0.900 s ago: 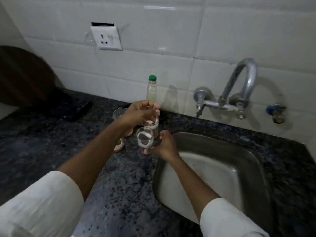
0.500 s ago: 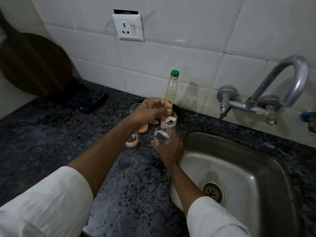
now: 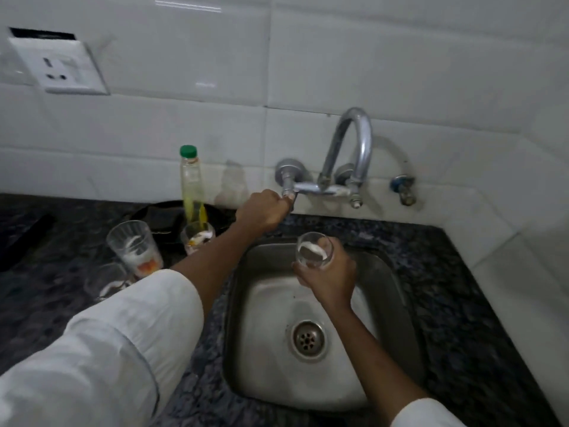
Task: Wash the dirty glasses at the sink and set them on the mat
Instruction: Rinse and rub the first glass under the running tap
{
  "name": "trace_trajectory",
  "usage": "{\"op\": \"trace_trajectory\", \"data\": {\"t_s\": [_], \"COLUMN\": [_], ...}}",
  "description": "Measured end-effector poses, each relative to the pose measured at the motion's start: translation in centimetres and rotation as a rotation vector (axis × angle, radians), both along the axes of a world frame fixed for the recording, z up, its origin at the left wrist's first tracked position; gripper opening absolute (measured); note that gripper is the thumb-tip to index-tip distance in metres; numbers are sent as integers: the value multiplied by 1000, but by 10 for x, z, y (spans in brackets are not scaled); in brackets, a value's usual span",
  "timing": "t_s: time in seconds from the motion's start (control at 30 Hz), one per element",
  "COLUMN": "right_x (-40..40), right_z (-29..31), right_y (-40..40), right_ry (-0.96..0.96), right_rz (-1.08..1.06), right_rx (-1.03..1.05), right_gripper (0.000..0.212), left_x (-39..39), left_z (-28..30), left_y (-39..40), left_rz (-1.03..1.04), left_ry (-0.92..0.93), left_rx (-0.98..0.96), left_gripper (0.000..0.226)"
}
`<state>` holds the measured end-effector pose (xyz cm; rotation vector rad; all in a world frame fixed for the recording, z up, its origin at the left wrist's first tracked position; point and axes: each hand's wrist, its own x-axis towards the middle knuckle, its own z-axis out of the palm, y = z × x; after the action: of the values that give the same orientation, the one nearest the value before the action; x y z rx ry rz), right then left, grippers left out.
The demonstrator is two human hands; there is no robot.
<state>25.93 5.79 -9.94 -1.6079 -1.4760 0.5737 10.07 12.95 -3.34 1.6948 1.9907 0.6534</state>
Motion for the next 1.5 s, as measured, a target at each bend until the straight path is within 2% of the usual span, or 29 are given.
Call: {"op": "trace_trajectory", "data": {"t_s": [0.1, 0.2, 0.4, 0.63, 0.77, 0.87, 1.07, 1.17, 1.2, 1.23, 1.3, 1.33, 1.4, 1.43, 1.5], "right_x": [14, 18, 15, 16, 20, 21, 25, 29, 30, 31, 31, 32, 30, 29, 26], "right_z": [10, 13, 15, 22, 30, 34, 40, 39, 39, 40, 43, 44, 44, 44, 40], "right_y": [1, 3, 5, 8, 10, 11, 9, 7, 6, 5, 3, 3, 3, 3, 2], "right_ry": [19, 30, 68, 68, 66, 71, 88, 103, 108, 109, 107, 110, 122, 136, 169], "right_rz": [-37, -73, -76, -59, -47, -35, -19, -15, -18, -22, -33, -37, -47, -56, -77], "right_rx": [-52, -72, -53, -6, 4, 10, 22, 25, 24, 22, 17, 24, 43, 40, 16], "right_gripper": [46, 47, 48, 48, 49, 49, 48, 46, 46, 46, 46, 45, 45, 44, 44], "left_x": [0, -4, 6, 3, 2, 2, -2, -3, -1, 3, 20, 33, 59, 71, 92], "left_z": [-8, -16, -11, -15, -8, -4, -16, -23, -24, -26, -35, -42, -59, -67, -77], "left_y": [3, 7, 15, 13, 11, 9, 17, 19, 16, 10, -11, -26, -52, -61, -70], "left_rz": [-25, -80, -24, -26, -65, -100, -111, -111, -70, -1, 173, 234, 193, 134, 108], "left_ry": [235, 277, 284, 158, 177, 180, 305, 273, 191, 31, -440, -675, -1056, -1223, -1543], "left_rx": [110, 159, 250, 224, 143, 134, 117, 136, 146, 138, 59, -58, -373, -453, -436], "left_gripper": [58, 63, 59, 55, 35, 31, 28, 30, 35, 42, 46, 44, 54, 60, 60]}}
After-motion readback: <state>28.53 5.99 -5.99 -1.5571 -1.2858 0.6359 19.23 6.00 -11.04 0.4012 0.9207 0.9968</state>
